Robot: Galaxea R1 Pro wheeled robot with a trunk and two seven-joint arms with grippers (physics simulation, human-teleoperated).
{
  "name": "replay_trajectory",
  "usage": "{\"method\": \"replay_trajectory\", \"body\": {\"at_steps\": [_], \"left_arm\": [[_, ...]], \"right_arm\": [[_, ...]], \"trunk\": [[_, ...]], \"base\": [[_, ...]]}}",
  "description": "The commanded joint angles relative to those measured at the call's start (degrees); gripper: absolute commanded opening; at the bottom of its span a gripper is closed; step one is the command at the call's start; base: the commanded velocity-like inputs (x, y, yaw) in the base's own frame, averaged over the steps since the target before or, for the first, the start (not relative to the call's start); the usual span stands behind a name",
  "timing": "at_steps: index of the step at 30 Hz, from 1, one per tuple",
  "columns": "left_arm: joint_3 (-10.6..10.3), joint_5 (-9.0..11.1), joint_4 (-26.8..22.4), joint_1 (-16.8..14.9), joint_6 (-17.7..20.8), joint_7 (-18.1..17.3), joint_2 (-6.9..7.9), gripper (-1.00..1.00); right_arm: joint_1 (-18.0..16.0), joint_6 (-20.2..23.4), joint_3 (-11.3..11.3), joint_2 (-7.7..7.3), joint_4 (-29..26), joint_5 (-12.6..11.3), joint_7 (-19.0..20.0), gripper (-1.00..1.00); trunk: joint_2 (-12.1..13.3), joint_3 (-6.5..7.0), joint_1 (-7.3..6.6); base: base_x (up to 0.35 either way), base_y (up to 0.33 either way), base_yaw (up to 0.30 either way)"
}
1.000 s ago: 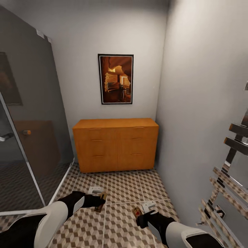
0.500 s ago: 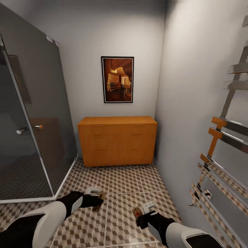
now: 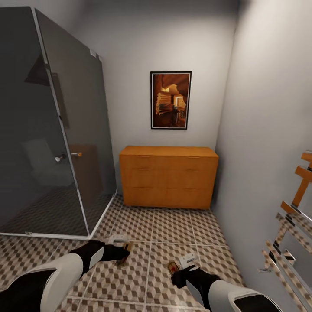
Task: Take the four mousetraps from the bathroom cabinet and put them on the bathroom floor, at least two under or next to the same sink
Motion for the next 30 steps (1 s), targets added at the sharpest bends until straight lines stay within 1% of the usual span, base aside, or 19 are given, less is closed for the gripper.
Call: {"method": "replay_trajectory", "body": {"at_steps": [1,7,11,12,15,19,23,30], "left_arm": [[0.51,-0.77,-0.01,-0.04,0.41,0.00,0.00,-1.00],[0.51,-0.85,0.00,-0.01,0.36,-0.05,-0.16,-1.00],[0.51,-0.85,0.00,-0.02,-1.26,-0.13,-0.11,-1.00],[0.51,-0.86,0.00,-0.02,-2.16,-0.10,-0.10,-1.00],[0.51,-0.86,0.00,0.00,-2.96,-0.05,-0.21,-1.00],[0.51,-0.86,0.01,-0.01,-3.22,-0.02,-0.25,-1.00],[0.51,-0.86,0.00,0.44,-3.43,-0.02,-0.14,-1.00],[0.51,-0.86,0.00,0.55,-3.47,-0.02,-0.09,-1.00]], "right_arm": [[-0.07,0.10,0.43,0.03,0.11,0.07,-0.24,-1.00],[-0.08,0.09,0.43,0.03,0.11,0.07,-0.18,-1.00],[-0.08,0.09,0.43,0.03,0.11,0.07,-0.19,-1.00],[-0.08,0.12,0.43,0.03,0.11,0.07,-0.19,-1.00],[-0.08,0.14,0.43,0.03,0.11,0.07,-0.17,-1.00],[-0.08,0.38,0.43,0.03,0.11,0.12,-0.17,-1.00],[-0.08,1.91,0.43,0.03,0.11,0.15,-0.10,-1.00],[-0.08,2.27,0.43,0.03,0.11,0.15,-0.13,-1.00]], "trunk": [[-0.04,-0.07,0.00],[-0.04,-0.07,0.00],[-0.04,-0.07,0.00],[-0.04,-0.07,0.00],[-0.04,-0.07,0.00],[-0.04,-0.08,0.00],[-0.04,-0.16,0.00],[-0.04,-0.39,0.00]], "base": [[0.000,0.000,0.300],[0.000,0.000,0.300],[0.000,0.000,0.300],[0.000,0.000,0.300],[0.000,0.000,0.300],[0.000,0.000,0.300],[0.000,0.000,0.300],[0.000,0.000,0.300]]}}
